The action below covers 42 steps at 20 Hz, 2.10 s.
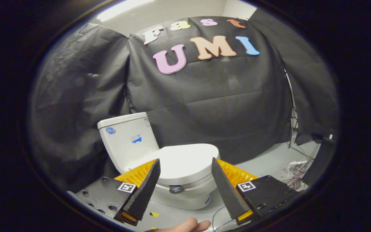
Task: Open the toilet lid.
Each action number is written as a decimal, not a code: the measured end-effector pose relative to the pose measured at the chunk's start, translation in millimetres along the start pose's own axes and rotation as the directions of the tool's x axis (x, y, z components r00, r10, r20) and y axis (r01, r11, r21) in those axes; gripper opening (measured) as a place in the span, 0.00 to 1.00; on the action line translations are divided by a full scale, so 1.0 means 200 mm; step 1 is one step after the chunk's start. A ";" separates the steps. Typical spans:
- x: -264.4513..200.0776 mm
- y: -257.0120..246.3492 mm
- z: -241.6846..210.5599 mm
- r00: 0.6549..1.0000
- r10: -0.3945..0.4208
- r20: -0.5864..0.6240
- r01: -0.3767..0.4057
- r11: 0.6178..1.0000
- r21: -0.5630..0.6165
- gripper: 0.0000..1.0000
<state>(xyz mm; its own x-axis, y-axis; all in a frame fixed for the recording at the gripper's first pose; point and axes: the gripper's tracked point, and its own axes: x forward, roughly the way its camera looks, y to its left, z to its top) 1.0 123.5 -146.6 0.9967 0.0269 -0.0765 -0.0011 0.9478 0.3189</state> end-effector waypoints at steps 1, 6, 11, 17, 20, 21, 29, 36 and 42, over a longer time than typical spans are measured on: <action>0.01 0.01 -0.02 1.000 0.007 -0.003 -0.007 1.000 0.020 0.99; 0.09 0.02 -0.16 0.999 0.033 -0.035 -0.025 0.980 0.199 0.99; 0.17 -0.02 -0.35 0.994 0.022 -0.108 0.024 0.914 0.406 0.99; 0.22 0.04 -0.60 0.978 0.044 -0.206 0.080 0.825 0.560 0.99; 0.25 0.09 -0.66 0.967 0.061 -0.247 0.102 0.795 0.598 0.99; 0.27 0.09 -0.66 0.969 0.066 -0.238 0.100 0.776 0.622 0.99; 0.43 0.16 -0.89 0.930 0.071 -0.362 0.217 0.688 0.693 0.88; 0.45 0.19 -0.91 0.909 0.089 -0.407 0.266 0.627 0.732 0.28; 0.48 0.19 -0.86 0.913 0.051 -0.404 0.292 0.610 0.736 0.02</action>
<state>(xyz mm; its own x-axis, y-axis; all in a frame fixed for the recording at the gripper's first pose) 81.6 217.3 -304.9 0.8773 0.2011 -0.4357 0.3503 0.3521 0.8679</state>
